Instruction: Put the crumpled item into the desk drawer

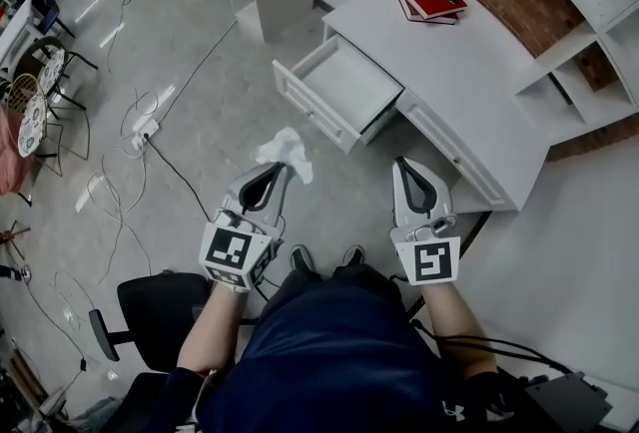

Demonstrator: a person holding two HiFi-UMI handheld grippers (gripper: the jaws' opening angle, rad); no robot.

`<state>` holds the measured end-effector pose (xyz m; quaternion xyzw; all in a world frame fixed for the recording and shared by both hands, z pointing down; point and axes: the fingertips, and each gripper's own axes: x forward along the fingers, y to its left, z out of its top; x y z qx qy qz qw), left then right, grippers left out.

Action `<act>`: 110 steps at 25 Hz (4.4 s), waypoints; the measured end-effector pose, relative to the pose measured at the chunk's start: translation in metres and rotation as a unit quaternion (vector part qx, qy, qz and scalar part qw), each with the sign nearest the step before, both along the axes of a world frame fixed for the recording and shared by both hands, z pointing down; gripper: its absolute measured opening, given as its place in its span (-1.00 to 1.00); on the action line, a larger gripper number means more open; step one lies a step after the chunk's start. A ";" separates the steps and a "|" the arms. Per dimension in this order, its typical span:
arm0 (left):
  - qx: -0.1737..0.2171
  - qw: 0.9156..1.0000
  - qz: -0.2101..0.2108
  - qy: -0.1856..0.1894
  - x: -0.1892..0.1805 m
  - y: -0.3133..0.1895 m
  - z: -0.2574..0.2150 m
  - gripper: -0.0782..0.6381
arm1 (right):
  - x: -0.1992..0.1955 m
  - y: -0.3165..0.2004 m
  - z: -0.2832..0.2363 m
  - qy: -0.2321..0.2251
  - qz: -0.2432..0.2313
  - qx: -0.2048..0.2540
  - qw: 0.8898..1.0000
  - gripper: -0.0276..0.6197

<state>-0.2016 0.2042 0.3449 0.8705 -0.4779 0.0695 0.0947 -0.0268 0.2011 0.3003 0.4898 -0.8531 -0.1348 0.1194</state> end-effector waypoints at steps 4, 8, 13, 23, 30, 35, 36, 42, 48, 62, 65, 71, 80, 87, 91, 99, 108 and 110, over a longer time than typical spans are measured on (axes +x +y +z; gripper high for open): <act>0.003 1.000 0.025 0.000 -0.011 -0.005 0.008 -0.77 | -0.022 0.001 -0.008 0.060 0.014 0.025 0.998 -0.91; -0.005 0.999 0.035 0.003 -0.015 -0.013 0.009 -0.77 | -0.036 -0.006 -0.017 0.063 0.013 0.048 0.997 -0.91; -0.009 0.999 0.045 0.001 -0.013 -0.029 0.021 -0.77 | -0.034 -0.023 -0.003 0.033 0.018 0.006 0.999 -0.91; -0.027 0.999 0.013 -0.026 -0.016 -0.090 0.032 -0.78 | -0.022 -0.099 0.032 -0.044 -0.014 -0.052 0.998 -0.91; -0.037 0.999 -0.008 -0.039 0.005 -0.147 0.023 -0.77 | 0.000 -0.164 0.038 -0.071 -0.019 -0.075 0.994 -0.91; -0.034 0.998 -0.004 -0.055 0.029 -0.176 0.028 -0.77 | 0.027 -0.202 0.044 -0.101 -0.024 -0.076 0.992 -0.91; -0.033 0.998 -0.004 -0.058 0.034 -0.182 0.027 -0.77 | 0.032 -0.207 0.046 -0.104 -0.025 -0.082 0.991 -0.91; -0.044 0.997 0.003 -0.068 0.049 -0.206 0.033 -0.77 | 0.047 -0.228 0.053 -0.123 -0.024 -0.102 0.987 -0.91; -0.063 0.995 0.031 -0.071 0.065 -0.240 0.046 -0.77 | 0.072 -0.251 0.067 -0.122 0.023 -0.117 0.985 -0.91; -0.112 0.964 0.209 -0.122 0.119 -0.339 0.109 -0.77 | 0.121 -0.285 0.108 -0.138 0.192 -0.173 0.956 -0.91; -0.124 0.949 0.256 -0.133 0.134 -0.350 0.128 -0.77 | 0.130 -0.282 0.115 -0.142 0.233 -0.177 0.946 -0.91; -0.139 0.907 0.354 -0.180 0.167 -0.355 0.171 -0.77 | 0.149 -0.264 0.133 -0.156 0.314 -0.192 0.917 -0.91; -0.180 0.849 0.430 -0.249 0.190 -0.345 0.256 -0.77 | 0.156 -0.242 0.170 -0.176 0.363 -0.232 0.885 -0.91; -0.229 0.798 0.462 -0.312 0.193 -0.327 0.320 -0.77 | 0.177 -0.231 0.191 -0.194 0.374 -0.255 0.870 -0.91; -0.246 0.758 0.487 -0.358 0.190 -0.316 0.358 -0.77 | 0.186 -0.225 0.206 -0.205 0.381 -0.267 0.861 -0.91; -0.250 0.665 0.544 -0.447 0.190 -0.279 0.421 -0.77 | 0.193 -0.207 0.233 -0.212 0.390 -0.300 0.844 -0.91; -0.259 0.629 0.542 -0.493 0.181 -0.285 0.469 -0.77 | 0.196 -0.204 0.248 -0.220 0.398 -0.320 0.831 -0.91; -0.247 0.634 0.532 -0.505 0.180 -0.292 0.479 -0.77 | 0.197 -0.201 0.250 -0.219 0.401 -0.326 0.828 -0.91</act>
